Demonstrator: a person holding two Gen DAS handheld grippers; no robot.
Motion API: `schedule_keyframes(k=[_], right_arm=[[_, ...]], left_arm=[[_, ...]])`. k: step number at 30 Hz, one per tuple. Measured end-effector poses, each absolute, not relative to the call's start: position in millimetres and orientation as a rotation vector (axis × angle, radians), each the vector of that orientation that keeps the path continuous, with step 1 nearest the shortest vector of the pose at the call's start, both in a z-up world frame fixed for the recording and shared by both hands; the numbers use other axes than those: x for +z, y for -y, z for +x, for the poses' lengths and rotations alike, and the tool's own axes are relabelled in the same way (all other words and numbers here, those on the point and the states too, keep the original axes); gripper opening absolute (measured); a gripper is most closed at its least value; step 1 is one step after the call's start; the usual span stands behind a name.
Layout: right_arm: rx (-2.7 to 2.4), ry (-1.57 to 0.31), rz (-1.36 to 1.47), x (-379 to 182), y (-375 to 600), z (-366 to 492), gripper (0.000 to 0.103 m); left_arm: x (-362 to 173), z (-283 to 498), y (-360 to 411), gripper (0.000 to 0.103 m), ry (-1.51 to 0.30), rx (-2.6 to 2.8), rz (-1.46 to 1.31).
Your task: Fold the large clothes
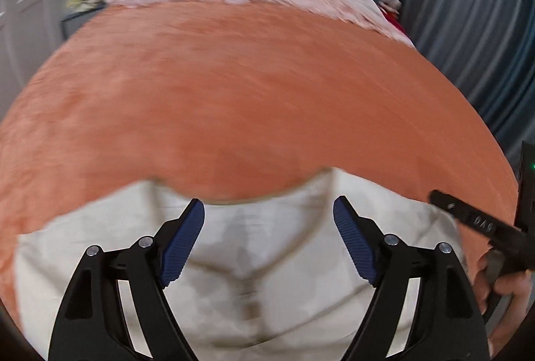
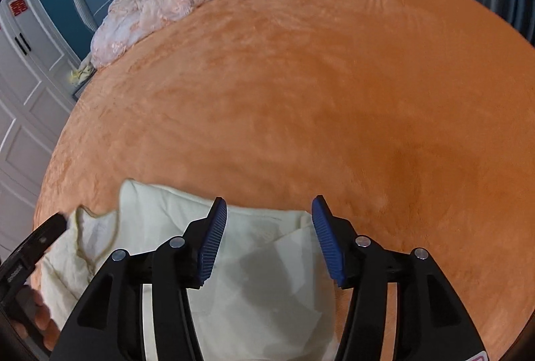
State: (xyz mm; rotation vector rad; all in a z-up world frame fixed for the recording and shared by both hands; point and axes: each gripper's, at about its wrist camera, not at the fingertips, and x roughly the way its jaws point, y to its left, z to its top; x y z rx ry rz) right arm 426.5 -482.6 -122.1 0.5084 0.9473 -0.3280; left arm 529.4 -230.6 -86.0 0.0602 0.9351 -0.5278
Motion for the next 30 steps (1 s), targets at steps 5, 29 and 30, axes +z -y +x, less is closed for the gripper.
schedule_keyframes(k=[5, 29, 30], right_arm=[[-0.298, -0.981, 0.449, -135.5, 473.2, 427.5, 0.054], [-0.391, -0.932, 0.228, -152.1, 450.7, 431.7, 0.043], [-0.391, -0.928, 0.230, -152.7, 451.0, 431.2, 0.044]], left_arm=[[-121.6, 534.8, 279.7, 0.066, -1.024, -0.512, 0.121], [-153.7, 512.9, 294.4, 0.019, -0.869, -0.404, 0.248], [-153.9, 512.8, 294.0, 0.019, -0.867, -0.405, 0.245]])
